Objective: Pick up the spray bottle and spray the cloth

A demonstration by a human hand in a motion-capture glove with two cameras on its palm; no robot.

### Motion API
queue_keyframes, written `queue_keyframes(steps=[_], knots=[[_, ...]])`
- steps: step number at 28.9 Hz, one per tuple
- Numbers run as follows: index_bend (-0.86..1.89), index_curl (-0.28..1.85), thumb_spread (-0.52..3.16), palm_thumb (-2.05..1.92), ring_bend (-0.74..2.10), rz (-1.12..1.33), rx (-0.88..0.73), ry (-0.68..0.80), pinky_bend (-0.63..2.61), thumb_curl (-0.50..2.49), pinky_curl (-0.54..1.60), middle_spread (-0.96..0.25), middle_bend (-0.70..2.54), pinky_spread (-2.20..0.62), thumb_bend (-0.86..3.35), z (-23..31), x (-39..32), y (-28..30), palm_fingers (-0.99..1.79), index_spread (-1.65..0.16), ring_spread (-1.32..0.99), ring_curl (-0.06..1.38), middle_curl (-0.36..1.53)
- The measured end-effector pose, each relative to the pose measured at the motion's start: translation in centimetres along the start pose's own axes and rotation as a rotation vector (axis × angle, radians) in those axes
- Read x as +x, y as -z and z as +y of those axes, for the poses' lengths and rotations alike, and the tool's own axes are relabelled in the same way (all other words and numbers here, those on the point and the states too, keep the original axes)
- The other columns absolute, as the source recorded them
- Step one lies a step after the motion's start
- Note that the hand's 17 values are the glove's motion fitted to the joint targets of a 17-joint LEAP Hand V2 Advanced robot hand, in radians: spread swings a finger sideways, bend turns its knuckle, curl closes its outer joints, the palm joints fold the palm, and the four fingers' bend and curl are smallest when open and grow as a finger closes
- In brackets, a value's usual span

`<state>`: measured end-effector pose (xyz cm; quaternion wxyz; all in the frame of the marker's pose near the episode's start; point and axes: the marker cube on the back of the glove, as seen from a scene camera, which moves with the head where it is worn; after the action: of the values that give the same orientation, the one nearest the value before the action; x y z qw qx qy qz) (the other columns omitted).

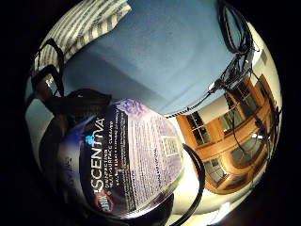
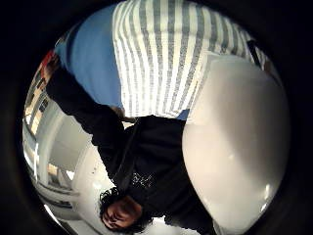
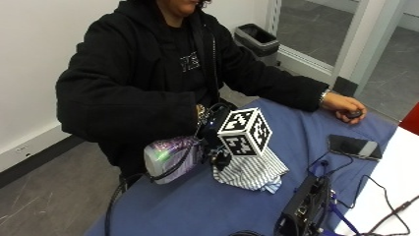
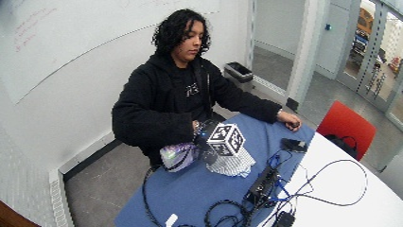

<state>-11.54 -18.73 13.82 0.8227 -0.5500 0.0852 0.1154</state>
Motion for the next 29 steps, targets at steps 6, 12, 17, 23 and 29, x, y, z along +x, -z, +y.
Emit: queue_keyframes(steps=[6,12,17,23,29], knots=[[0.18,0.58,0.39,1.02,0.72,-0.01,0.043,0.045,0.45,0.79,0.43,-0.19,0.54,-0.26,-0.02,0.7,-1.8,2.0,1.29,-0.25,-0.23,0.51,0.54],[0.18,0.58,0.4,1.03,0.72,-0.064,0.26,0.216,0.45,0.8,0.43,-0.19,0.54,-0.26,-0.02,3.6,-6.1,8.1,1.29,-0.24,-0.22,0.51,0.54],[0.18,0.58,0.4,1.03,0.72,-0.181,0.4,0.45,0.45,0.81,0.43,-0.19,0.54,-0.26,-0.02,5.4,-10.8,13.2,1.29,-0.24,-0.22,0.51,0.54],[0.18,0.59,0.41,1.02,0.71,-0.404,0.525,0.691,0.45,0.82,0.43,-0.19,0.53,-0.26,-0.02,4.3,-15.5,16.7,1.29,-0.24,-0.22,0.51,0.54],[0.18,0.59,0.4,1.02,0.71,-0.679,0.701,0.879,0.46,0.82,0.44,-0.19,0.53,-0.26,-0.03,0.4,-18.0,17.9,1.3,-0.24,-0.22,0.51,0.54]])
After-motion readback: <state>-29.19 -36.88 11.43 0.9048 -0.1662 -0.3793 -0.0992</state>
